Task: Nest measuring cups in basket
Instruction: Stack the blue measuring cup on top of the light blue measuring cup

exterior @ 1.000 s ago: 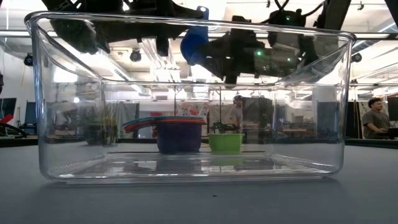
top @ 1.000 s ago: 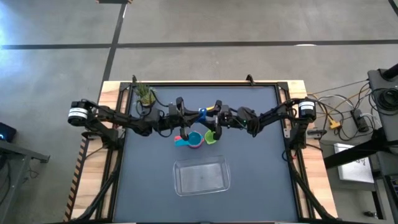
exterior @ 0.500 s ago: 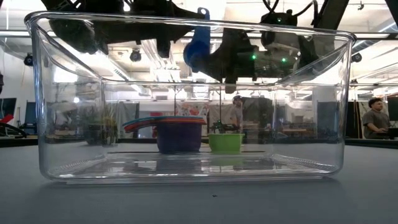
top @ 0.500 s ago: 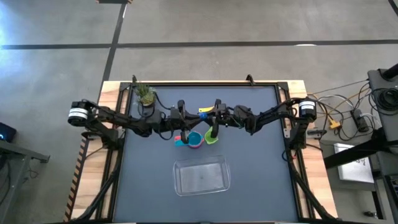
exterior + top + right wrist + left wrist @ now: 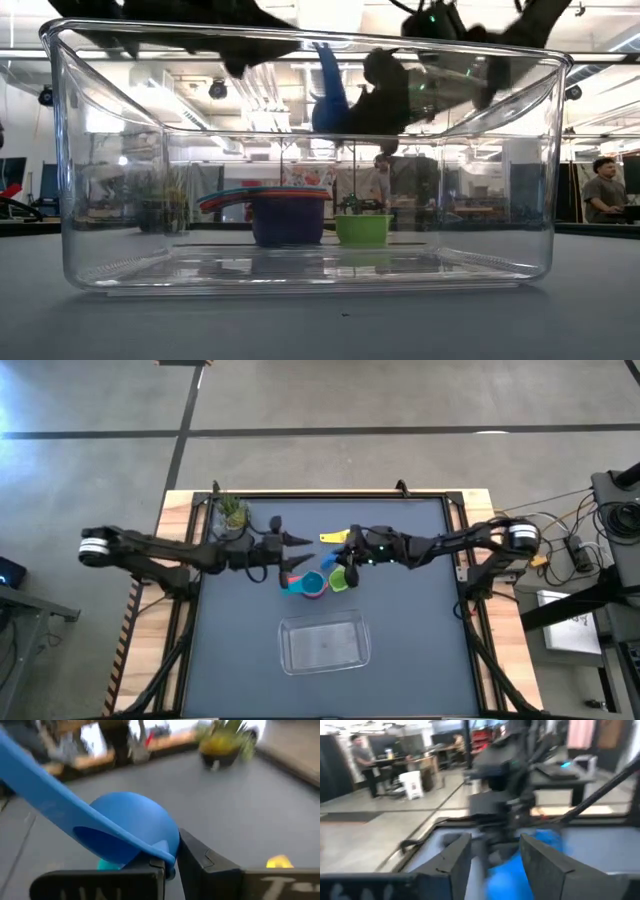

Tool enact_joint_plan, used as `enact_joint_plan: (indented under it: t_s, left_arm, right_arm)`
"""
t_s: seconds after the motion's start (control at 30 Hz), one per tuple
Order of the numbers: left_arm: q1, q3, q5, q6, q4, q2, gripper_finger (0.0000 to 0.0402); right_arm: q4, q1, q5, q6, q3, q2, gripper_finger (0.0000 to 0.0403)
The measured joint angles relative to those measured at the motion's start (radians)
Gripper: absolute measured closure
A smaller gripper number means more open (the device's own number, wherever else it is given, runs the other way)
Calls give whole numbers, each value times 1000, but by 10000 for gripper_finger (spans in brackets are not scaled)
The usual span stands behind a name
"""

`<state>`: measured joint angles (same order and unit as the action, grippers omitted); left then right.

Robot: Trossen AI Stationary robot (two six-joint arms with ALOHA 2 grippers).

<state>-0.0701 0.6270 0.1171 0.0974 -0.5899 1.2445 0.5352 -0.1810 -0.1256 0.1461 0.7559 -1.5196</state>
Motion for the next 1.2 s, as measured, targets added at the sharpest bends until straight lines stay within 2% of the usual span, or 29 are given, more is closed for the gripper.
enact_joint_plan:
  t_s: [0.17,0.3,0.47,0.57,0.7,0.83,1.0,1.2]
  left_arm:
    - [2,0,27,96,192,-104,230]
    - [14,1,22,175,286,-120,217]
    - [43,2,21,242,289,-103,201]
    - [67,29,80,284,335,-94,190]
    - [89,116,110,309,498,-95,172]
    - [105,205,126,309,675,-71,155]
    - [123,280,227,308,823,38,145]
    - [133,352,296,353,816,176,147]
  right_arm:
    - [-367,-1,6,-43,107,58,387]
    - [-527,-2,13,-62,195,53,387]
    - [-621,-2,21,-87,302,-8,387]
    - [-684,-2,52,-108,367,-61,387]
    - [-790,-6,119,-137,445,-133,387]
    - [-794,-21,126,-147,481,-170,387]
    - [-792,-31,127,-147,498,-178,387]
    - [-797,-31,126,-147,502,-177,386]
